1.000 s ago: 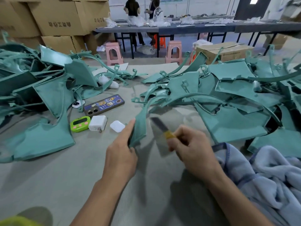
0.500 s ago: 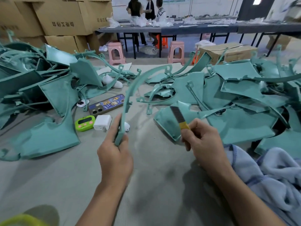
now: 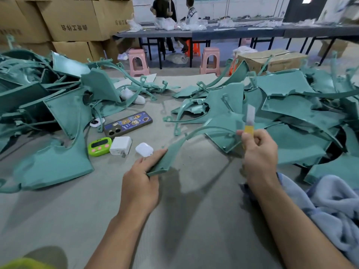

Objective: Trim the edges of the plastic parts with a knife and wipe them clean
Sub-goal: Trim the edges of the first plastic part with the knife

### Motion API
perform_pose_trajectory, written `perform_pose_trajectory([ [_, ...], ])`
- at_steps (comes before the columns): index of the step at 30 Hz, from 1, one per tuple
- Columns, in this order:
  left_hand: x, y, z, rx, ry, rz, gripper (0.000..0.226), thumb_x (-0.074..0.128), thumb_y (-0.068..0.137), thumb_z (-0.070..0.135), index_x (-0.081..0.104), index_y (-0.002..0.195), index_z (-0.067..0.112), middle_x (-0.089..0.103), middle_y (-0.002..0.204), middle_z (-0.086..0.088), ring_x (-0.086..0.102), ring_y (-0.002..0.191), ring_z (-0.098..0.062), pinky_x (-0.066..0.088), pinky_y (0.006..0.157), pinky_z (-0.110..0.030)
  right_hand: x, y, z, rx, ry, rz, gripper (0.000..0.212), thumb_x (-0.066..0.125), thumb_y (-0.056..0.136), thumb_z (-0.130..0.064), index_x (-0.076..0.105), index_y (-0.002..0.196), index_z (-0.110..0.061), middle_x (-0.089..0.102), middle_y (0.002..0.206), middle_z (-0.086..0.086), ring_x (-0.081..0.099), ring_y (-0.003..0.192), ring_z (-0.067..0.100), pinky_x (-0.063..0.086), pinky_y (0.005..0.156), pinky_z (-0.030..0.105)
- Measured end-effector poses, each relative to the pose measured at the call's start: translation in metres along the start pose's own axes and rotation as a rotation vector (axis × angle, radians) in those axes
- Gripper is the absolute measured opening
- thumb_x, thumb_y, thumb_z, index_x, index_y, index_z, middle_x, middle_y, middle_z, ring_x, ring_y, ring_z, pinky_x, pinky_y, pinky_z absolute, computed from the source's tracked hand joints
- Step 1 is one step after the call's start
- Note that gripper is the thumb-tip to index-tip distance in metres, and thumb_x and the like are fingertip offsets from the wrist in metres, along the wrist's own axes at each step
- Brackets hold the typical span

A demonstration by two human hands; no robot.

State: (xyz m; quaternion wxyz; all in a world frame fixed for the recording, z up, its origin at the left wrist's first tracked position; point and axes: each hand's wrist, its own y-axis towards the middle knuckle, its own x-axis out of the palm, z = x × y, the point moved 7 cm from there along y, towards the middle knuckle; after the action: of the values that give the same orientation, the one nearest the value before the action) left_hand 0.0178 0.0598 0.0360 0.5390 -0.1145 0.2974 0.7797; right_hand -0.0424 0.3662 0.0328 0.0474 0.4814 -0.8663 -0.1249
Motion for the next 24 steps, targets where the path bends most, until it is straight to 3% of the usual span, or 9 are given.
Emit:
perform_pose_trajectory([
  [2, -0.003, 0.004, -0.001, 0.024, 0.045, 0.003, 0.087, 0.059, 0.078, -0.011, 0.061, 0.112, 0.069, 0.066, 0.11, 0.034, 0.054, 0.094, 0.024, 0.032, 0.079, 0.006, -0.011, -0.015, -0.011, -0.052, 0.005, -0.014, 0.022, 0.063, 0.096, -0.014, 0.065, 0.074, -0.018, 0.059, 0.062, 0.009, 0.047, 0.053, 0.011, 0.039, 0.052, 0.03],
  [4, -0.004, 0.006, -0.002, 0.039, 0.022, 0.001, 0.092, 0.058, 0.075, -0.015, 0.061, 0.108, 0.071, 0.061, 0.103, 0.048, 0.051, 0.098, 0.03, 0.032, 0.08, 0.007, -0.001, -0.037, -0.022, -0.081, 0.002, -0.197, 0.023, 0.065, 0.095, -0.015, 0.062, 0.073, -0.019, 0.061, 0.061, 0.009, 0.049, 0.048, 0.015, 0.038, 0.045, 0.031],
  [6, -0.004, 0.007, -0.002, 0.057, -0.006, -0.011, 0.093, 0.059, 0.075, -0.015, 0.06, 0.102, 0.074, 0.055, 0.1, 0.057, 0.051, 0.102, 0.031, 0.033, 0.083, 0.007, 0.017, -0.064, -0.034, -0.124, -0.07, -0.419, 0.019, 0.067, 0.091, -0.026, 0.059, 0.073, -0.021, 0.058, 0.059, 0.007, 0.047, 0.05, 0.015, 0.038, 0.048, 0.035],
  [9, -0.002, 0.004, 0.007, 0.152, -0.019, 0.001, 0.084, 0.072, 0.073, -0.013, 0.066, 0.108, 0.063, 0.062, 0.113, 0.045, 0.058, 0.111, 0.018, 0.038, 0.094, 0.0, 0.04, -0.1, -0.051, -0.258, -0.205, -0.641, 0.02, 0.063, 0.085, -0.042, 0.057, 0.077, -0.025, 0.05, 0.058, -0.005, 0.041, 0.052, 0.003, 0.035, 0.051, 0.021],
  [11, 0.0, 0.0, 0.014, 0.222, -0.013, -0.01, 0.079, 0.079, 0.07, -0.011, 0.069, 0.113, 0.054, 0.062, 0.12, 0.04, 0.058, 0.118, 0.011, 0.039, 0.1, -0.006, 0.049, -0.113, -0.059, -0.318, -0.239, -0.716, 0.018, 0.064, 0.089, -0.038, 0.056, 0.08, -0.025, 0.05, 0.058, -0.009, 0.042, 0.053, 0.003, 0.031, 0.05, 0.014],
  [14, 0.0, -0.002, 0.017, 0.228, -0.035, 0.0, 0.076, 0.066, 0.075, -0.013, 0.068, 0.111, 0.055, 0.061, 0.112, 0.047, 0.056, 0.116, 0.017, 0.037, 0.099, -0.002, 0.047, -0.108, -0.056, -0.311, -0.291, -0.655, 0.018, 0.068, 0.09, -0.032, 0.055, 0.079, -0.025, 0.05, 0.058, -0.011, 0.042, 0.053, 0.004, 0.032, 0.049, 0.015],
  [20, -0.003, -0.002, 0.016, 0.135, -0.091, 0.017, 0.076, 0.056, 0.077, -0.013, 0.067, 0.103, 0.058, 0.057, 0.097, 0.055, 0.055, 0.108, 0.025, 0.036, 0.093, 0.003, 0.0, -0.043, -0.032, -0.084, -0.585, -0.153, 0.029, 0.07, 0.093, -0.027, 0.054, 0.07, -0.016, 0.059, 0.061, -0.004, 0.049, 0.058, 0.005, 0.031, 0.052, 0.028],
  [22, -0.001, -0.003, 0.016, 0.124, -0.089, 0.007, 0.077, 0.056, 0.077, -0.015, 0.067, 0.104, 0.056, 0.056, 0.096, 0.056, 0.054, 0.107, 0.026, 0.035, 0.093, 0.004, -0.003, -0.043, -0.033, -0.097, -0.457, -0.195, 0.028, 0.071, 0.092, -0.026, 0.055, 0.07, -0.018, 0.061, 0.061, -0.001, 0.05, 0.056, 0.011, 0.036, 0.053, 0.028],
  [24, 0.0, -0.003, 0.016, 0.127, -0.079, -0.003, 0.077, 0.056, 0.078, -0.016, 0.067, 0.104, 0.056, 0.054, 0.095, 0.057, 0.053, 0.107, 0.028, 0.034, 0.093, 0.004, 0.015, -0.066, -0.042, -0.173, -0.311, -0.407, 0.025, 0.07, 0.09, -0.031, 0.056, 0.073, -0.021, 0.058, 0.061, 0.0, 0.046, 0.053, 0.008, 0.037, 0.051, 0.027],
])
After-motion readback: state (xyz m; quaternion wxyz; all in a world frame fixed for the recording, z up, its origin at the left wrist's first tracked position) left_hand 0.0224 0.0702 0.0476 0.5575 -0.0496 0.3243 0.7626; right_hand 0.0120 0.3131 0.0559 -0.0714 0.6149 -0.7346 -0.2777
